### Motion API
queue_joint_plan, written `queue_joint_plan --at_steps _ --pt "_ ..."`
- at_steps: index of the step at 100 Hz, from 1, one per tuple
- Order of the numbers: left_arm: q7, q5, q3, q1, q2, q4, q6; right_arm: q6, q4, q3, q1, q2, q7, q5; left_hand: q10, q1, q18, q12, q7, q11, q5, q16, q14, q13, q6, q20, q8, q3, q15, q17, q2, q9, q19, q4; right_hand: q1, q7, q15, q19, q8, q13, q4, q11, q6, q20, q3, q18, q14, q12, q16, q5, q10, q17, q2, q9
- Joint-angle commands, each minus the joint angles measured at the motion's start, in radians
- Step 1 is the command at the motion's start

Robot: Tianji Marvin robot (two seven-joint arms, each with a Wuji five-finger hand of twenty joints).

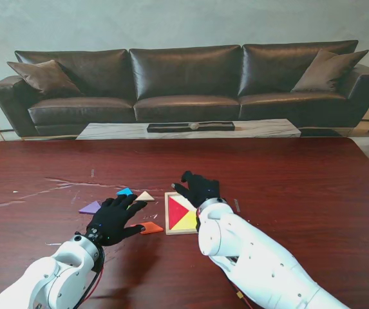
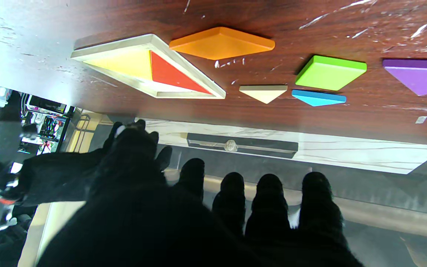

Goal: Assemble the tangram pieces into a square

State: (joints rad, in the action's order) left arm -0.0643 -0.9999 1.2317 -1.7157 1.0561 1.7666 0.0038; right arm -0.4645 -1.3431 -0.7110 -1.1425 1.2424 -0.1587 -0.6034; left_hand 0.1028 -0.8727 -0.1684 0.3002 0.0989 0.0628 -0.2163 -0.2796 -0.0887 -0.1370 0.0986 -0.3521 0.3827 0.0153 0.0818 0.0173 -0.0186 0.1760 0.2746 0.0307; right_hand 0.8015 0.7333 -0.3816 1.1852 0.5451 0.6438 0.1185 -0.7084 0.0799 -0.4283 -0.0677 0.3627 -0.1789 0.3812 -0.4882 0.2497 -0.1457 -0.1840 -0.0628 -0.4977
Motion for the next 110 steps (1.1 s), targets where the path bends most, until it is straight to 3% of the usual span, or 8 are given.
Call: queue_joint_plan --at_steps 1,26,43,55,72,93,110 --pt "-0.005 -0.001 -0.005 0.007 -0.001 -0.003 0.003 0.027 -0.031 -0.021 -0.024 -0.039 0.015 -0.021 0.009 -0.019 -0.005 0.002 -0.014 0.004 0.006 -0.004 0.021 0.003 -0.008 -0.017 0.000 0.002 -0.006 -0.002 -0.037 -0.016 -0.006 -0.025 -0.041 -0.037 0.015 -0.010 -0.020 -0.025 -0.020 0.029 -0.026 0.023 0.001 -0.004 0.012 -0.023 0.016 -0.021 0.003 0.021 -0.025 0.039" --pt "-0.026 -0.007 -0.024 0.027 -0.004 -0.013 0.014 0.155 -0.187 -0.197 -0.158 -0.132 0.168 -0.201 0.008 -0.020 -0.004 0.002 -0.014 0.004 0.008 -0.005 0.019 0.005 -0.006 -0.017 0.000 0.001 -0.006 -0.005 -0.036 -0.020 -0.006 -0.025 -0.114 -0.168 0.102 -0.077 -0.074 -0.097 -0.023 0.152 -0.063 0.051 0.003 -0.014 0.023 -0.079 0.056 0.004 0.018 0.082 -0.023 0.059" --pt "-0.032 -0.010 -0.036 0.035 -0.005 -0.016 0.023 0.252 -0.280 -0.333 -0.261 -0.174 0.289 -0.312 0.008 -0.019 -0.004 0.002 -0.014 0.005 0.010 -0.005 0.020 0.005 -0.004 -0.017 0.000 0.001 -0.006 -0.004 -0.035 -0.019 -0.005 -0.025 -0.168 -0.239 0.160 -0.125 -0.093 -0.154 -0.024 0.228 -0.053 0.080 0.001 -0.038 0.060 -0.112 0.089 -0.011 0.022 0.123 -0.006 0.082" --pt "-0.032 -0.014 -0.038 0.034 -0.005 -0.014 0.030 0.337 -0.319 -0.420 -0.321 -0.191 0.341 -0.368 0.008 -0.017 -0.005 0.003 -0.013 0.005 0.007 -0.005 0.018 0.006 -0.002 -0.018 0.001 0.002 -0.006 -0.005 -0.036 -0.020 -0.005 -0.025 -0.197 -0.280 0.186 -0.161 -0.098 -0.196 -0.024 0.261 -0.060 0.106 0.003 -0.061 0.108 -0.124 0.105 -0.027 0.039 0.153 0.007 0.107" --pt "-0.035 -0.030 -0.035 0.026 -0.005 -0.003 0.048 0.436 -0.331 -0.509 -0.377 -0.201 0.355 -0.409 0.008 -0.014 -0.007 0.003 -0.013 0.004 0.008 -0.005 0.018 0.007 0.000 -0.018 0.001 0.003 -0.006 -0.005 -0.035 -0.021 -0.004 -0.025 -0.226 -0.302 0.198 -0.201 -0.100 -0.234 -0.024 0.282 -0.071 0.133 0.001 -0.070 0.125 -0.132 0.114 -0.033 0.066 0.190 0.029 0.132" --pt "-0.030 -0.062 0.010 -0.009 -0.004 0.019 0.074 0.503 -0.341 -0.582 -0.435 -0.209 0.374 -0.448 0.009 -0.017 -0.006 0.003 -0.013 0.005 0.006 -0.006 0.017 0.006 0.000 -0.019 0.001 0.002 -0.006 -0.004 -0.020 -0.017 -0.003 -0.025 -0.238 -0.308 0.222 -0.233 -0.095 -0.271 -0.024 0.299 -0.077 0.161 0.004 -0.085 0.141 -0.140 0.130 -0.037 0.082 0.210 0.050 0.141" --pt "-0.075 -0.112 0.071 -0.034 -0.009 0.044 0.079 0.548 -0.345 -0.619 -0.469 -0.211 0.361 -0.466 0.014 -0.024 -0.007 0.005 -0.015 0.007 0.010 -0.006 0.011 0.011 0.011 -0.018 0.000 0.000 -0.006 -0.005 0.023 -0.021 -0.004 -0.028 -0.239 -0.313 0.226 -0.255 -0.094 -0.286 -0.025 0.309 -0.081 0.181 0.008 -0.093 0.143 -0.143 0.136 -0.050 0.088 0.216 0.064 0.164"
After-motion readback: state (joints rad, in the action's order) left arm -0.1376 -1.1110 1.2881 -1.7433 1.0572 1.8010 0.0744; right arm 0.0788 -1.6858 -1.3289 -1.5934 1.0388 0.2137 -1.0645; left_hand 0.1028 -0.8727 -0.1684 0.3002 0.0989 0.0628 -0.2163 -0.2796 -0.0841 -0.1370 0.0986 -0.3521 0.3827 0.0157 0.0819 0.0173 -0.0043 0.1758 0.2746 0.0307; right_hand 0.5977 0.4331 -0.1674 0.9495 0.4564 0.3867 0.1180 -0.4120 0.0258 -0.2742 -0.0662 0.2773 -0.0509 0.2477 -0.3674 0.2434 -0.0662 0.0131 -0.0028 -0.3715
